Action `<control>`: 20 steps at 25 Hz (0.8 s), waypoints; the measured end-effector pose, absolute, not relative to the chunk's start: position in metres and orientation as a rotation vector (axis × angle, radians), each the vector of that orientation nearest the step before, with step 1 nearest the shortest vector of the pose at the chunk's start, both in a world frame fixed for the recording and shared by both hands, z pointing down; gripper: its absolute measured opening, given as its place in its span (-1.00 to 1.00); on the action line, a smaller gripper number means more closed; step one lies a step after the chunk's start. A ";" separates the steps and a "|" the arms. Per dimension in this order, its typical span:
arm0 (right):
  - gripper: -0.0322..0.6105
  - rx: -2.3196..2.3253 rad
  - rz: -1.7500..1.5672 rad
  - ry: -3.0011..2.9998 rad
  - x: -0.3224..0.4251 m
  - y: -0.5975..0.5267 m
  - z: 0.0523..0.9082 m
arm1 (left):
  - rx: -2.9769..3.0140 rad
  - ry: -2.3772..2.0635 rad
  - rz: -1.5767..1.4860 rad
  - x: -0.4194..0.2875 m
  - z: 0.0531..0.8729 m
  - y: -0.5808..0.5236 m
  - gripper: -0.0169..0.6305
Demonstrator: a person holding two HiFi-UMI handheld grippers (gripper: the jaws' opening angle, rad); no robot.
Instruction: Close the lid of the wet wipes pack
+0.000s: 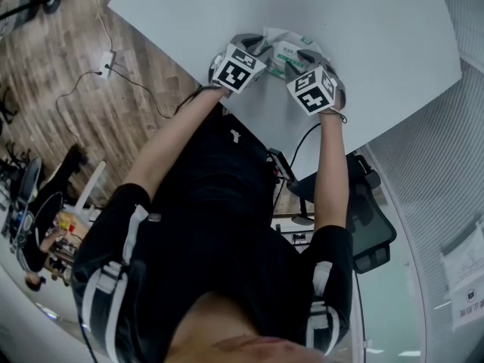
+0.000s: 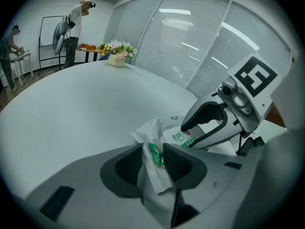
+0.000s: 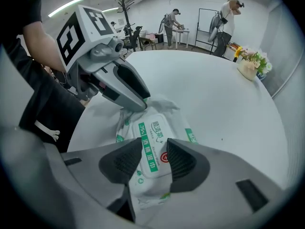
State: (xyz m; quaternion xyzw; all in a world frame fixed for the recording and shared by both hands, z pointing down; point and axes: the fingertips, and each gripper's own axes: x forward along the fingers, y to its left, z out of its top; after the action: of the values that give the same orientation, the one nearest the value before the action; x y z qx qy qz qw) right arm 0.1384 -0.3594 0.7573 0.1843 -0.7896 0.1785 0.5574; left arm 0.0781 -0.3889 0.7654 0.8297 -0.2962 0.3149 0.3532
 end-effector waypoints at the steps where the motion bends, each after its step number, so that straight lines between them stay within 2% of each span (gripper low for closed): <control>1: -0.36 0.431 0.420 -1.857 0.137 -0.359 0.759 | 2.144 -0.770 0.812 0.077 0.767 -0.389 -0.49; 7: -0.32 0.581 0.503 -1.927 0.141 -0.356 0.755 | 2.145 -0.817 0.801 0.073 0.764 -0.378 -0.49; 10: -0.44 0.820 0.571 -2.040 0.139 -0.333 0.710 | 2.175 -0.883 0.783 0.061 0.735 -0.348 -0.60; 15: -0.49 1.366 0.421 -2.183 0.158 -0.286 0.566 | 2.316 -1.095 0.598 0.037 0.624 -0.302 -0.83; 20: -0.76 1.750 0.288 -2.296 0.188 -0.201 0.449 | 2.477 -1.287 0.274 0.024 0.488 -0.219 -0.86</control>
State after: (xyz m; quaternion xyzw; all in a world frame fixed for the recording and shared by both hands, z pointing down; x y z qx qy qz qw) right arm 0.1880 -0.2006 0.4495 0.5989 -0.7857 0.0987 0.1197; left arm 0.0240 -0.2192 0.4878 0.8706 -0.4524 0.0962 0.1676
